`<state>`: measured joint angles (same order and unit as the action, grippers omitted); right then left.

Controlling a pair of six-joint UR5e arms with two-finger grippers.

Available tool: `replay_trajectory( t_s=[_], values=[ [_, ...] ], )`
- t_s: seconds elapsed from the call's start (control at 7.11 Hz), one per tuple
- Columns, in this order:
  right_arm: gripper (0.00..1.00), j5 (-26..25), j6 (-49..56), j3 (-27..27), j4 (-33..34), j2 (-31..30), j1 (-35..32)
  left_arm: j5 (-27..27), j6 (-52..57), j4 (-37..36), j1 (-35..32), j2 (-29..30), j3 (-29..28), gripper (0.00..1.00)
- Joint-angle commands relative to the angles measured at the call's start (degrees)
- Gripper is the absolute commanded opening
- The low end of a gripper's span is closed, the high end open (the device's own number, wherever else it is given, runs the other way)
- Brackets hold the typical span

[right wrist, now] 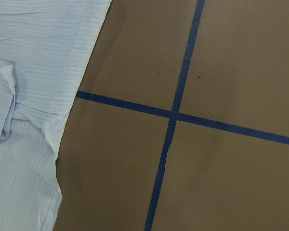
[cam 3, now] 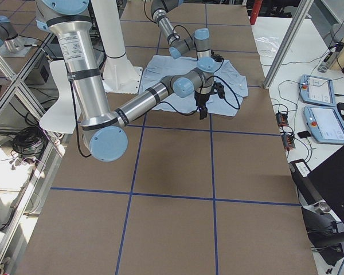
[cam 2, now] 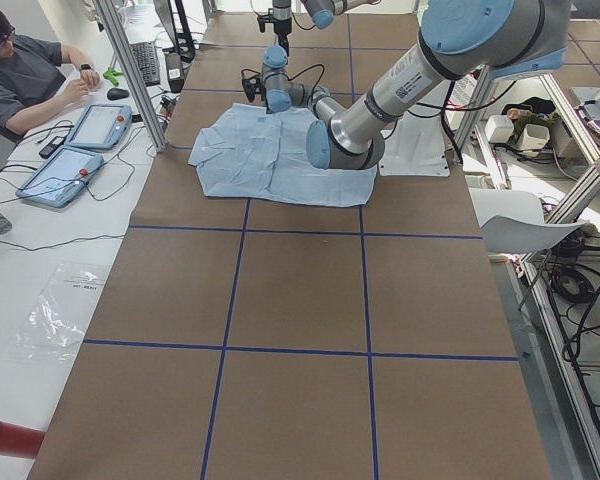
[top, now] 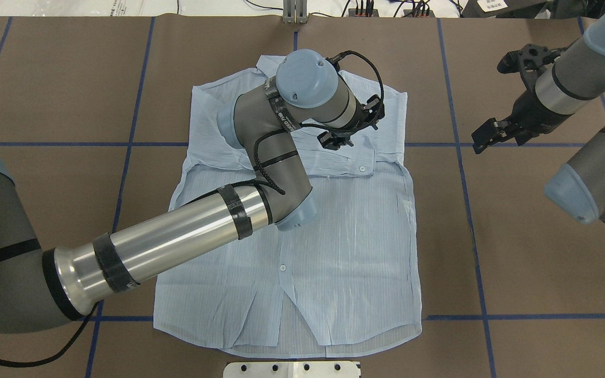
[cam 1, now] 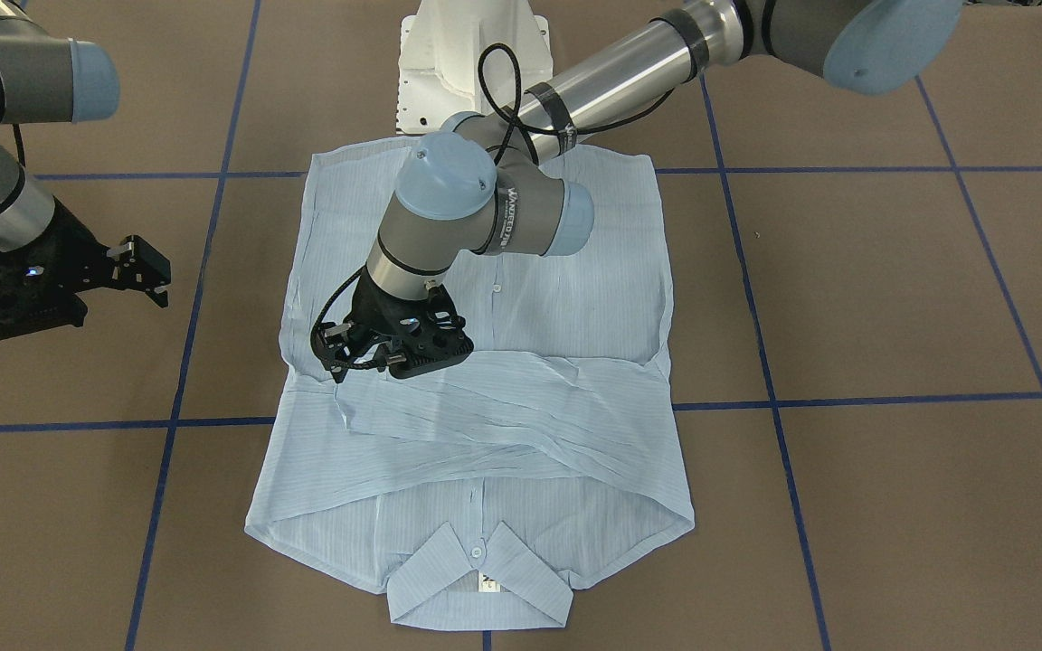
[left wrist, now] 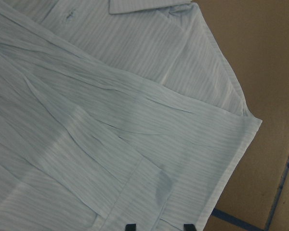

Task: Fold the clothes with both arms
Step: 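Lay the sleeve across the shirt and open the left gripper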

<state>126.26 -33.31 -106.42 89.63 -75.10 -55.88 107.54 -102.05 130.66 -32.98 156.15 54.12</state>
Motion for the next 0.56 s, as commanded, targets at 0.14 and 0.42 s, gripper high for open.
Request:
replay_trajectory(
  t_s=[0.14,0.42],
  values=[
    [1.0,0.4,-4.8,-1.0,-4.6,-1.4,0.1,0.4,6.5,-3.0,-1.5,-6.7,7.9,0.99],
    [1.0,-0.6,-16.4,-1.9,-16.3,-4.5,5.1,5.0,16.9,-16.0,-4.3,-22.0,31.1,1.0]
  ],
)
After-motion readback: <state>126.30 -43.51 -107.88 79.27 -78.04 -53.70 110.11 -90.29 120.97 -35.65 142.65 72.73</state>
